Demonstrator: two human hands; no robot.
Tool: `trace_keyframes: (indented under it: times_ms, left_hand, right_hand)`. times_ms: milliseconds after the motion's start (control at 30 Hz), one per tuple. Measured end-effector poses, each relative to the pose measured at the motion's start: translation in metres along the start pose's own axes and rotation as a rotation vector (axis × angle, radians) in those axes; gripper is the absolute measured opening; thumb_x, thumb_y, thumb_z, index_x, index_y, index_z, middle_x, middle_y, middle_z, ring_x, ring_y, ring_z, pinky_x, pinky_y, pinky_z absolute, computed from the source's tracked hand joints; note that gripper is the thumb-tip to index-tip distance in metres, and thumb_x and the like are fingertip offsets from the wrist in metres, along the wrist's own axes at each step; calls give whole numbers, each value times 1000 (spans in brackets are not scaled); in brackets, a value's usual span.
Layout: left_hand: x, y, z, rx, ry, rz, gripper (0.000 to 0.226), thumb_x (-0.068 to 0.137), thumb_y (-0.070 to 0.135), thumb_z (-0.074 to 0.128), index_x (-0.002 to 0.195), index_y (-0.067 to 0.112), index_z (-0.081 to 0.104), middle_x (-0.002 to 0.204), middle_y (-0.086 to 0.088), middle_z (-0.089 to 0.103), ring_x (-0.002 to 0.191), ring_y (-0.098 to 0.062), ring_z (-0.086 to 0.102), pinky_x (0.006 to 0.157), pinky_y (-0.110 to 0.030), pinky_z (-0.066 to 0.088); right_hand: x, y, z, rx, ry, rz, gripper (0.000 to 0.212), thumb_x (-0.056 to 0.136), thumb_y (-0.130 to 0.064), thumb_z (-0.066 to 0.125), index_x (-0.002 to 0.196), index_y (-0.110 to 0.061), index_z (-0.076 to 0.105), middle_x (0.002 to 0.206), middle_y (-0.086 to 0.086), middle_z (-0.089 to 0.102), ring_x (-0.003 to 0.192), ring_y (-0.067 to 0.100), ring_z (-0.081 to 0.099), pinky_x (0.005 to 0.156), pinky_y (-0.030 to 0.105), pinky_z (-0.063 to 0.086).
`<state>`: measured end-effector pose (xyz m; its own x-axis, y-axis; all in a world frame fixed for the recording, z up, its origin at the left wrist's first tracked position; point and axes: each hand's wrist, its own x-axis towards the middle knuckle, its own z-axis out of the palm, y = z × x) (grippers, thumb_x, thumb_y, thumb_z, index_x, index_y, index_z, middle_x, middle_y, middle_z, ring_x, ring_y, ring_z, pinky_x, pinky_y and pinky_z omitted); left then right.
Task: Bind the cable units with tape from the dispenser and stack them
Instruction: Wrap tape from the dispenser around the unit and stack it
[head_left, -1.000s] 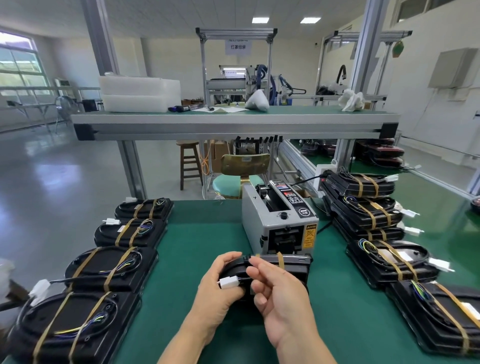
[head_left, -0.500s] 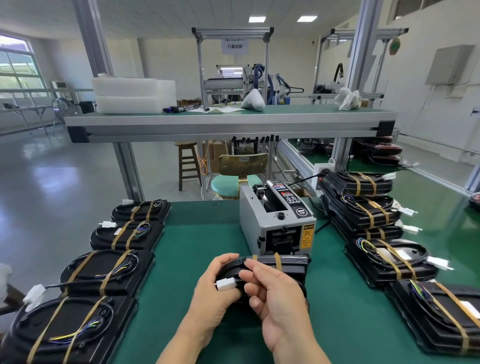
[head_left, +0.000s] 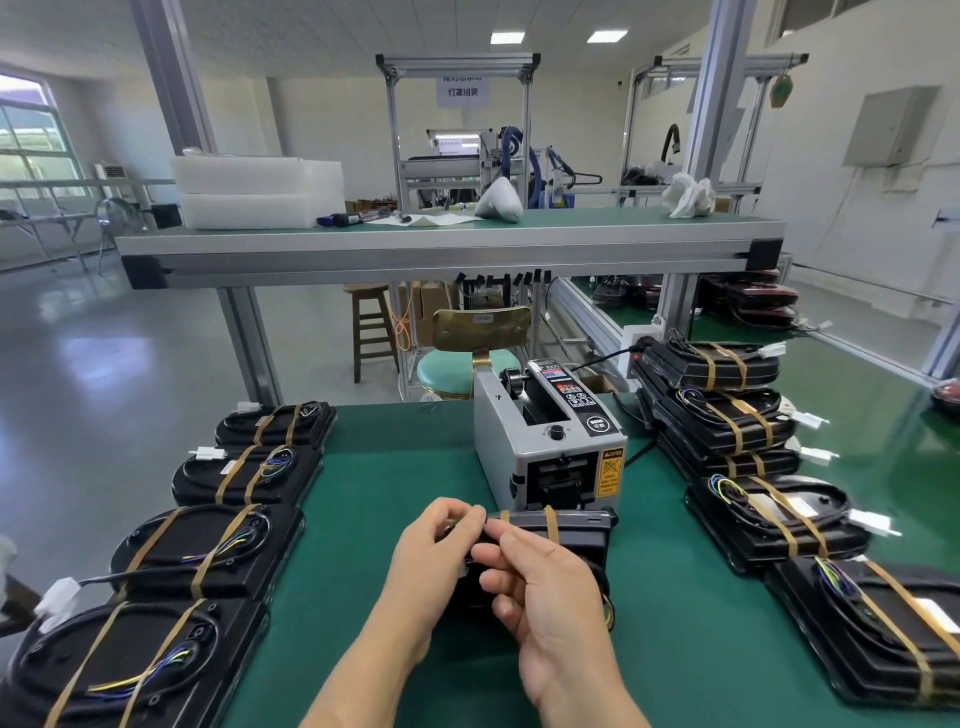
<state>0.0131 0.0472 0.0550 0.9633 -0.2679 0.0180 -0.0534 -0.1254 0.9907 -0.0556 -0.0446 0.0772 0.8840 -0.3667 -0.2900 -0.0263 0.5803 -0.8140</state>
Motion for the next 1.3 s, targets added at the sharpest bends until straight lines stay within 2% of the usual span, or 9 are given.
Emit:
trace_keyframes:
  times_ms: [167,267,433,533,733,933,1067,1200,1300]
  left_hand:
    - [3,-1,-2,-35,-25,-27,17,93,29,62,79,21,66,80,1,68,78,-15,59,77,-36,49]
    - [5,-3,-6,-74,-17,-58,15,91,29,65,79,19,67,81,1,69,79,-14,60,77,-32,46]
    - [8,-5,-8,-78,-25,-103,13,85,32,71,79,20,69,83,4,71,81,-10,63,79,-29,44]
    - [9,-4,-2,-33,13,-99,18,85,34,71,79,17,67,79,6,71,79,-10,61,75,-27,43]
    - [6,-6,4,95,80,-35,40,75,53,73,78,14,64,63,16,59,57,3,49,64,-25,41]
    - [4,-8,5,226,84,-4,34,78,60,68,86,27,64,89,12,69,92,-8,62,78,-27,45]
    - [0,-3,9,440,63,97,29,90,57,52,118,49,53,103,17,61,101,-3,55,83,-27,40]
    - [-4,7,16,688,72,387,33,101,40,41,133,44,48,99,19,54,99,-6,51,91,-31,41]
    - [-6,14,24,810,-56,535,44,96,52,43,139,45,40,118,20,53,109,-6,49,95,-29,38]
  right_hand:
    - [-1,-2,-1,-107,1,-57,26,96,2,50,93,-7,74,69,10,73,43,8,55,36,17,31]
    - [7,-11,-10,-265,60,-217,24,96,-1,51,96,-14,71,70,7,74,41,10,54,36,16,34]
    - [44,-57,-47,-431,369,-501,22,87,-4,62,81,-23,72,72,-1,72,62,13,64,62,29,49]
    - [71,-72,-62,-454,406,-377,10,85,-8,68,82,-18,72,79,-2,69,77,17,59,74,31,47]
    - [101,-61,-58,-464,296,-117,7,85,-3,67,80,-5,70,71,7,65,58,12,51,54,22,42]
    - [110,-64,-58,-478,284,-46,17,84,-3,70,68,-5,67,56,4,64,44,8,51,41,18,37]
    - [111,-62,-55,-452,305,-50,21,79,0,75,62,-3,63,51,6,63,49,16,55,54,24,47]
    - [112,-60,-51,-464,347,-51,23,75,-2,75,56,-4,63,48,6,63,57,23,60,68,37,55]
    - [111,-60,-48,-488,370,-51,24,73,-2,74,52,-5,62,48,6,64,60,24,62,75,43,58]
